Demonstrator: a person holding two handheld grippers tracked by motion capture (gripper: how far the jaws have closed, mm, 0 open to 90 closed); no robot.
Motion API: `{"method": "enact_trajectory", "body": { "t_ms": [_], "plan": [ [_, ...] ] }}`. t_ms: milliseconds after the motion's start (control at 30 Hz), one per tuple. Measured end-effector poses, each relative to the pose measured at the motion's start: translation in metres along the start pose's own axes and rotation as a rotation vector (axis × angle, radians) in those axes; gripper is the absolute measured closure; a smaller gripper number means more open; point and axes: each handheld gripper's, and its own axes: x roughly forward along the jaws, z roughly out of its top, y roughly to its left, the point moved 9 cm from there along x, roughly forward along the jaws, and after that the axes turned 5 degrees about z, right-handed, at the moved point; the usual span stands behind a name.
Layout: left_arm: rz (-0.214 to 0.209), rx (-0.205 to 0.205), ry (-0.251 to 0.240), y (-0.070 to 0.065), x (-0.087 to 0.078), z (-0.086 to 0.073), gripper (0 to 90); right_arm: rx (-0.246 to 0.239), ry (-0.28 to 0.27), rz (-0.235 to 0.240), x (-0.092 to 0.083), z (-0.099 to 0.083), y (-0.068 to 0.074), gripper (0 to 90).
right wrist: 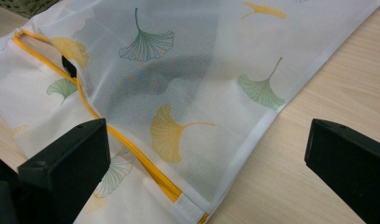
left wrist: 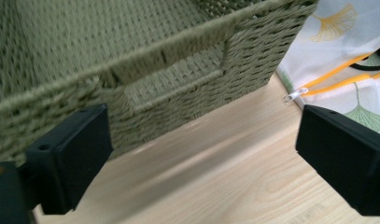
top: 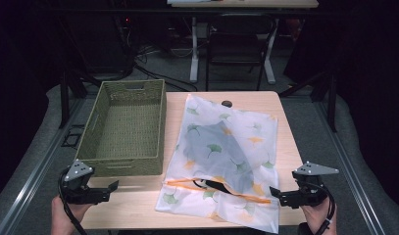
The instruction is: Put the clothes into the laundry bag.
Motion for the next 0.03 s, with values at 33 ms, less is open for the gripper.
{"method": "enact_trajectory", "body": {
  "t_ms": [33],
  "plan": [
    [0.003,0.005,0.004,0.0002,0.0014,-0.0006,1.0,-0.007,0.007,0.003,0.0012,-0.0004,-0.0002,0.0]
  ]
}}
